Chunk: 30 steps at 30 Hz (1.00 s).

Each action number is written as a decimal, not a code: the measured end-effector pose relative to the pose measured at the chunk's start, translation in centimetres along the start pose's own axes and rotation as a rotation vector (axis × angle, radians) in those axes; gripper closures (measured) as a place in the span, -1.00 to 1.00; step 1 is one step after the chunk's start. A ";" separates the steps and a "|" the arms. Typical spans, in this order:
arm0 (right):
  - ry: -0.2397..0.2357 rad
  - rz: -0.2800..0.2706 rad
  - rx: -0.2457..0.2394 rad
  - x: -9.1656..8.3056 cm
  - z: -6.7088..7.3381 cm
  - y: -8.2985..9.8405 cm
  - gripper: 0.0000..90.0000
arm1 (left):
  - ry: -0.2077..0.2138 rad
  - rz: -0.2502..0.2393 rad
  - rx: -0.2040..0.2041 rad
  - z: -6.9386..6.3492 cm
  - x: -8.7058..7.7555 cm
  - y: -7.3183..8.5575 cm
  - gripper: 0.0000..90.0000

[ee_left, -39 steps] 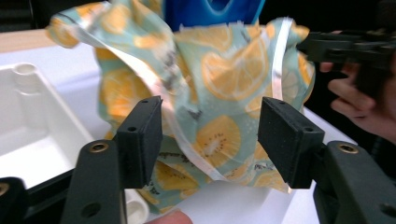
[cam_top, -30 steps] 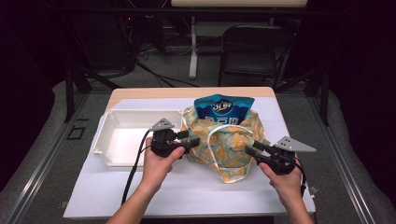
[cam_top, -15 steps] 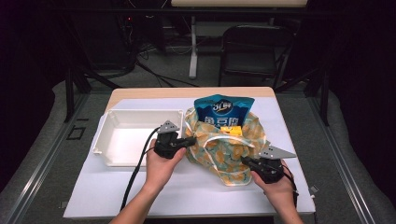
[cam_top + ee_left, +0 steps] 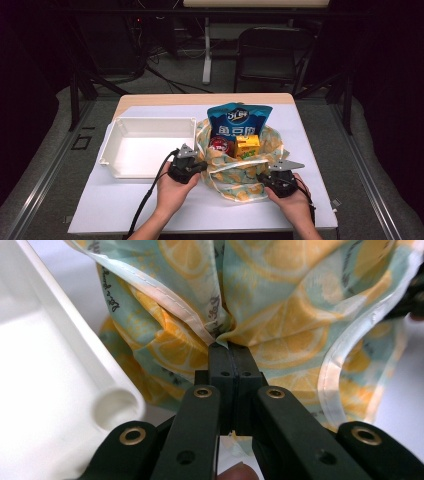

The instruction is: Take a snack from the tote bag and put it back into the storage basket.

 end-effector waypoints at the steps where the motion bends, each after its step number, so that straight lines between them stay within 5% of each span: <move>1: 0.011 0.012 0.002 0.1 -0.2 0.2 1.00 | -0.012 0.006 0.003 0.1 0.3 0.3 1.00; 4: 0.014 0.032 0.026 0.4 -0.8 1.0 1.00 | -0.026 0.008 -0.013 0.2 1.0 0.8 1.00; 7: 0.018 0.045 0.034 0.6 -1.2 1.5 0.99 | -0.072 0.007 0.049 0.0 1.1 0.8 1.00; 9: -0.004 0.015 0.055 0.3 -1.1 1.3 0.80 | -0.071 0.006 0.043 -0.1 0.9 0.9 1.00; 16: -0.041 -0.199 0.040 -4.1 -0.3 -2.2 0.45 | -0.101 0.000 0.047 0.7 0.2 1.4 1.00; 21: 0.014 -0.350 0.094 -6.3 -1.5 -6.1 0.14 | -0.109 0.021 0.048 0.7 0.7 1.7 0.99; 25: 0.080 -0.344 0.124 -4.7 -2.8 -7.7 -0.08 | -0.092 0.027 0.041 0.5 0.3 1.9 0.93; 30: 0.069 -0.282 0.145 -2.3 -2.7 -6.9 -0.10 | -0.068 -0.053 0.052 0.0 -1.7 0.5 0.71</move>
Point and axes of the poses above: each handheld gripper's, and its own axes: x roughly forward along the jaws, y roughly out of its underside, z roughly to its left, the point moved 9 cm from there along x, roughly forward along the jaws, and after that the axes turned 7 degrees about -z, right-handed, at the moved point
